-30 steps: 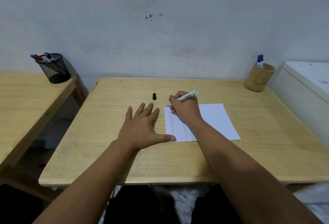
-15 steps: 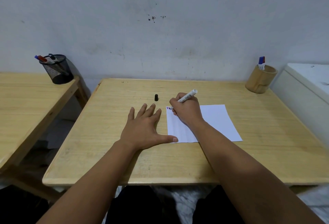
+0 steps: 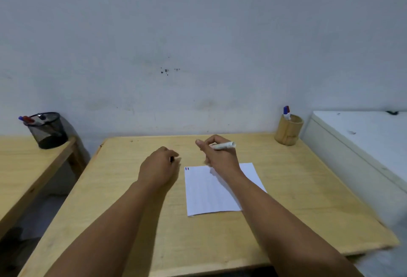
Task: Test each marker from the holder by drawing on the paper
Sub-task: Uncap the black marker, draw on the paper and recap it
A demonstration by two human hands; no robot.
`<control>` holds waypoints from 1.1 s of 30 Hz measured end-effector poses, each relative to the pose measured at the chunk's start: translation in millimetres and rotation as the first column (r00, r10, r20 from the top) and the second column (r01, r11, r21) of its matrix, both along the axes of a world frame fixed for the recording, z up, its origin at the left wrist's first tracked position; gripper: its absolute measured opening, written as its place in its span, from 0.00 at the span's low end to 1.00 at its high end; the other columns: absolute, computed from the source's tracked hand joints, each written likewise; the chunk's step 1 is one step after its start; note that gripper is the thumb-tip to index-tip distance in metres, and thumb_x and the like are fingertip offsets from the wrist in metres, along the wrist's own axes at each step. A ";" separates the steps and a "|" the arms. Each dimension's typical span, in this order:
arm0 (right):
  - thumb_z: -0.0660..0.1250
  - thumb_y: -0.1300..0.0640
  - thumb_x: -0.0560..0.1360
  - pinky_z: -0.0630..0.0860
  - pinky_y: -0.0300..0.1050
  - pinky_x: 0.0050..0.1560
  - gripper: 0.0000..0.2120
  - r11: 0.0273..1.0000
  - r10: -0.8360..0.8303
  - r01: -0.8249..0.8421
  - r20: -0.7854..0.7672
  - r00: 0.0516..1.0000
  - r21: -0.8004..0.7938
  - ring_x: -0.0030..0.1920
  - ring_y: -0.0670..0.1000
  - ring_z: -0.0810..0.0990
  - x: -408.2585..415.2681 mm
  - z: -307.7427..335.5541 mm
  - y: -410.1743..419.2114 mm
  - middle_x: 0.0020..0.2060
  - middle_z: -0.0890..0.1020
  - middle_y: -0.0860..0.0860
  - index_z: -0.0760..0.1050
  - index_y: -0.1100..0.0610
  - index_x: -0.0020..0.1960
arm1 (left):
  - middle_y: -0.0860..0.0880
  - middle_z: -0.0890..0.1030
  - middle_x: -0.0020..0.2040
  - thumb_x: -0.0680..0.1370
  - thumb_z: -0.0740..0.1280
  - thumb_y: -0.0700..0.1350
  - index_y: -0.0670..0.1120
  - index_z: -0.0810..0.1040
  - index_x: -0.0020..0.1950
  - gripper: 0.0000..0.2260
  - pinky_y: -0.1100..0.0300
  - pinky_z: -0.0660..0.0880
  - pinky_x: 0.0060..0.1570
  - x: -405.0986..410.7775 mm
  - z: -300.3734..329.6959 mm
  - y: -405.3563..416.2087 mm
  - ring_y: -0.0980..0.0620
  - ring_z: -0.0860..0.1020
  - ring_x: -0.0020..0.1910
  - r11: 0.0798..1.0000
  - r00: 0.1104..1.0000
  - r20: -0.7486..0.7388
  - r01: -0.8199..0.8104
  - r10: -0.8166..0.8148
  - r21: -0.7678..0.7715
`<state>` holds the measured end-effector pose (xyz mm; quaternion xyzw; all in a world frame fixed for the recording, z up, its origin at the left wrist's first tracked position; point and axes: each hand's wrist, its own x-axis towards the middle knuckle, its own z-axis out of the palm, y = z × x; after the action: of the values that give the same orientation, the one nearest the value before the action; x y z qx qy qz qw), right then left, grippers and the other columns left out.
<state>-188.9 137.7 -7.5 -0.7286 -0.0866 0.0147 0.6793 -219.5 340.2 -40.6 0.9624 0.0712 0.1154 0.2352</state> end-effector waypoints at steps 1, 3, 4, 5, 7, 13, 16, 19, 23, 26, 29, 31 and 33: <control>0.79 0.54 0.77 0.74 0.45 0.35 0.08 0.998 0.058 -0.058 -0.001 0.998 0.010 0.31 0.51 0.80 0.2 2.0 -6.5 0.35 0.85 0.54 0.82 0.56 0.47 | 0.53 0.81 0.56 0.81 0.66 0.53 0.54 0.84 0.60 0.11 0.55 0.76 0.49 4.4 -1.4 -0.2 0.49 0.81 0.56 1.000 1.000 -0.003 -0.005 0.005 0.020; 0.73 0.62 0.81 0.78 0.41 0.33 0.08 0.984 0.178 -0.176 -0.040 0.983 0.040 0.35 0.51 0.86 2.0 7.4 -17.0 0.48 0.90 0.57 0.82 0.56 0.60 | 0.52 0.83 0.56 0.81 0.66 0.48 0.53 0.85 0.58 0.10 0.54 0.77 0.51 10.7 -2.5 0.9 0.48 0.81 0.56 0.999 0.999 -0.013 -0.037 0.037 0.015; 0.68 0.64 0.83 0.80 0.41 0.32 0.11 0.976 0.213 -0.209 -0.085 0.973 0.051 0.37 0.52 0.88 2.9 10.7 -21.1 0.53 0.90 0.57 0.82 0.55 0.64 | 0.52 0.83 0.57 0.81 0.66 0.45 0.53 0.85 0.57 0.10 0.53 0.77 0.52 12.3 -1.0 1.6 0.47 0.81 0.56 0.999 0.998 -0.023 -0.051 0.052 0.008; 0.64 0.65 0.85 0.82 0.42 0.34 0.15 0.971 0.236 -0.228 -0.136 0.962 0.070 0.40 0.53 0.90 2.6 14.7 -24.7 0.55 0.90 0.55 0.81 0.53 0.66 | 0.51 0.84 0.57 0.80 0.66 0.44 0.52 0.85 0.57 0.11 0.53 0.77 0.53 13.5 1.5 2.2 0.47 0.81 0.56 0.998 0.998 -0.035 -0.056 0.057 0.003; 0.60 0.65 0.84 0.86 0.49 0.40 0.18 0.960 0.267 -0.241 -0.208 0.941 0.142 0.47 0.57 0.91 2.2 19.3 -28.7 0.56 0.90 0.54 0.82 0.52 0.67 | 0.50 0.86 0.55 0.79 0.67 0.42 0.50 0.86 0.56 0.10 0.56 0.76 0.52 14.8 8.1 1.6 0.47 0.82 0.55 0.998 0.997 -0.056 -0.055 0.053 -0.033; 0.64 0.63 0.85 0.85 0.49 0.36 0.12 0.963 0.256 -0.235 -0.171 0.951 0.133 0.35 0.51 0.81 -0.7 17.9 -26.9 0.50 0.82 0.56 0.81 0.53 0.62 | 0.48 0.87 0.43 0.79 0.71 0.41 0.46 0.84 0.52 0.04 0.50 0.80 0.49 11.5 47.6 -8.4 0.48 0.84 0.45 0.820 0.996 -0.009 -0.078 0.088 -0.567; 0.68 0.63 0.83 0.84 0.47 0.34 0.14 0.965 0.247 -0.254 -0.109 0.963 -0.059 0.33 0.48 0.81 -4.4 14.0 -22.4 0.48 0.84 0.54 0.76 0.52 0.66 | 0.45 0.87 0.48 0.81 0.68 0.40 0.41 0.85 0.54 0.07 0.52 0.80 0.49 7.0 71.8 -13.6 0.49 0.84 0.46 0.702 0.996 0.041 -0.029 0.083 -0.711; 0.72 0.61 0.81 0.83 0.44 0.37 0.15 0.959 0.232 -0.236 -0.043 0.972 -0.155 0.34 0.47 0.84 -5.0 13.3 -20.6 0.48 0.84 0.54 0.79 0.54 0.67 | 0.44 0.86 0.48 0.82 0.68 0.40 0.41 0.85 0.55 0.07 0.54 0.79 0.49 2.7 89.7 -20.3 0.51 0.83 0.44 0.656 0.995 0.073 0.013 0.064 -0.754; 0.73 0.60 0.81 0.80 0.41 0.38 0.13 0.965 0.209 -0.207 -0.003 0.978 -0.163 0.34 0.47 0.84 -5.5 19.8 -21.4 0.49 0.84 0.55 0.83 0.56 0.65 | 0.45 0.86 0.48 0.82 0.68 0.41 0.41 0.86 0.55 0.07 0.56 0.78 0.47 -1.5 102.1 -26.3 0.52 0.83 0.44 0.685 0.996 0.080 0.037 0.031 -0.727; 0.73 0.59 0.81 0.80 0.43 0.40 0.11 0.969 0.202 -0.198 0.016 0.979 -0.148 0.33 0.46 0.84 -8.2 25.9 -23.8 0.48 0.84 0.53 0.83 0.55 0.63 | 0.46 0.87 0.48 0.82 0.68 0.41 0.42 0.85 0.56 0.07 0.58 0.77 0.44 -5.2 106.5 -31.8 0.51 0.83 0.45 0.711 0.997 0.077 0.051 0.004 -0.702; 0.73 0.60 0.81 0.80 0.44 0.41 0.09 0.967 0.220 -0.215 0.018 0.975 -0.138 0.33 0.47 0.83 -10.7 31.1 -26.7 0.46 0.85 0.52 0.83 0.51 0.59 | 0.48 0.87 0.45 0.81 0.68 0.40 0.42 0.86 0.55 0.07 0.57 0.77 0.44 -8.9 110.0 -39.0 0.51 0.83 0.44 0.730 0.997 0.072 0.062 -0.018 -0.680; 0.73 0.60 0.81 0.79 0.43 0.40 0.08 0.966 0.228 -0.225 0.012 0.974 -0.128 0.33 0.46 0.83 -12.3 34.0 -29.3 0.44 0.84 0.50 0.83 0.50 0.59 | 0.49 0.87 0.45 0.81 0.68 0.40 0.42 0.86 0.55 0.07 0.57 0.77 0.45 -10.3 111.9 -44.3 0.52 0.83 0.44 0.737 0.997 0.073 0.074 -0.033 -0.672; 0.74 0.60 0.81 0.79 0.41 0.38 0.09 0.967 0.227 -0.225 0.011 0.974 -0.121 0.32 0.46 0.83 -13.3 36.6 -32.3 0.44 0.84 0.49 0.84 0.52 0.60 | 0.46 0.88 0.46 0.81 0.69 0.40 0.42 0.86 0.55 0.07 0.56 0.78 0.46 -10.6 114.0 -48.5 0.51 0.83 0.44 0.742 0.997 0.068 0.077 -0.042 -0.666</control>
<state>-202.2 105.5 29.2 -0.7533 -0.1763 0.0883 0.6274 -230.1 291.8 73.4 0.8131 0.0715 0.0981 0.5693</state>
